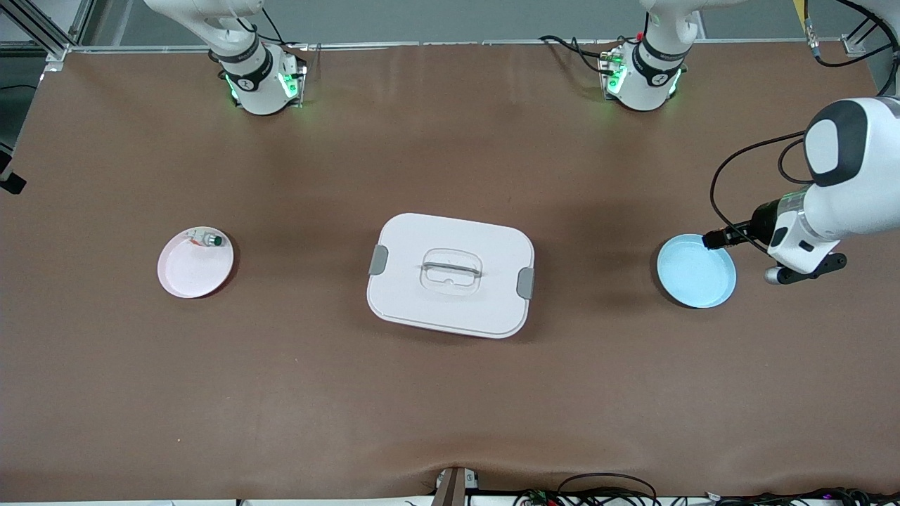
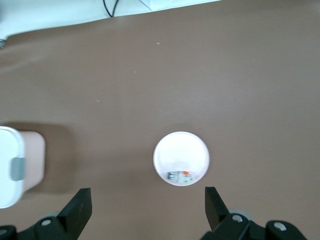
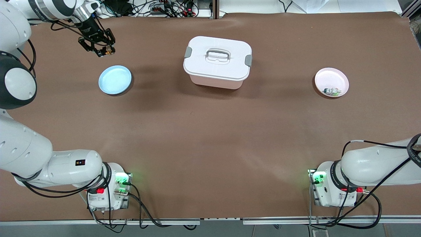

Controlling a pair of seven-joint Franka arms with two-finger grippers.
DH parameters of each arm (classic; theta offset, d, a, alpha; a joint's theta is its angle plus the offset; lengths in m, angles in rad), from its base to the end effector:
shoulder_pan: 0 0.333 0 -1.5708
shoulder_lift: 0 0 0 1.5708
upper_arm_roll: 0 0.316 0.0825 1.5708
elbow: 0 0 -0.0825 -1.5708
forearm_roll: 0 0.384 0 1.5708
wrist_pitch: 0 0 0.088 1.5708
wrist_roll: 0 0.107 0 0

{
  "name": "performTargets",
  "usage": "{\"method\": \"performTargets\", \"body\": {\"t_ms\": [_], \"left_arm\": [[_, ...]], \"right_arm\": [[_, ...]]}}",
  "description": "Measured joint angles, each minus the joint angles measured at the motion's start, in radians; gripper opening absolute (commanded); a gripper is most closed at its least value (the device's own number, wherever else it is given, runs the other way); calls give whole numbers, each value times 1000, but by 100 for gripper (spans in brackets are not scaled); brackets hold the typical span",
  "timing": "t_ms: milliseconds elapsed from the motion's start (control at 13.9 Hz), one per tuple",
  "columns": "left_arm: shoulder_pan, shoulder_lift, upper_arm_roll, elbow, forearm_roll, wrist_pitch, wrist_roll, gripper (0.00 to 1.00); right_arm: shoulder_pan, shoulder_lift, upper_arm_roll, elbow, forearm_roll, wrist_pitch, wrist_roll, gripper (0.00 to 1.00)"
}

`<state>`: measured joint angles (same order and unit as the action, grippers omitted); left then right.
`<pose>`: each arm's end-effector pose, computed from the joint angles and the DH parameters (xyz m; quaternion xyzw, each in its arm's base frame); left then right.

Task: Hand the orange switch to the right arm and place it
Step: 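Lift the switch with the left gripper and carry it toward the box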

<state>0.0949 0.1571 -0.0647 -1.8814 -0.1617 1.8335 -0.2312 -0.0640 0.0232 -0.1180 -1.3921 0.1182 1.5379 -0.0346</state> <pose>0.5758 0.0057 0.4113 0.9789 0.1576 -0.1095 0.0699 0.5500 -0.0870 0.6934 -0.9942 0.0677 -0.0671 0.0505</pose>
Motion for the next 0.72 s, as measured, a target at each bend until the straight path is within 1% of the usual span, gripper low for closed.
{"method": "performTargets", "body": {"t_ms": [144, 359, 502, 718], "left_arm": [[1, -1, 0, 40, -84, -54, -76, 24], [0, -10, -1, 89, -178, -98, -253, 24], [-1, -26, -9, 99, -240, -108, -327, 24], [-2, -52, -43, 99, -318, -113, -464, 24]], "right_arm": [[-36, 0, -1, -2, 50, -8, -1, 100], [-39, 0, 7, -3, 65, -37, -1, 100], [-37, 0, 16, -5, 109, -55, -1, 100], [-17, 1, 22, -22, 189, -57, -1, 100]]}}
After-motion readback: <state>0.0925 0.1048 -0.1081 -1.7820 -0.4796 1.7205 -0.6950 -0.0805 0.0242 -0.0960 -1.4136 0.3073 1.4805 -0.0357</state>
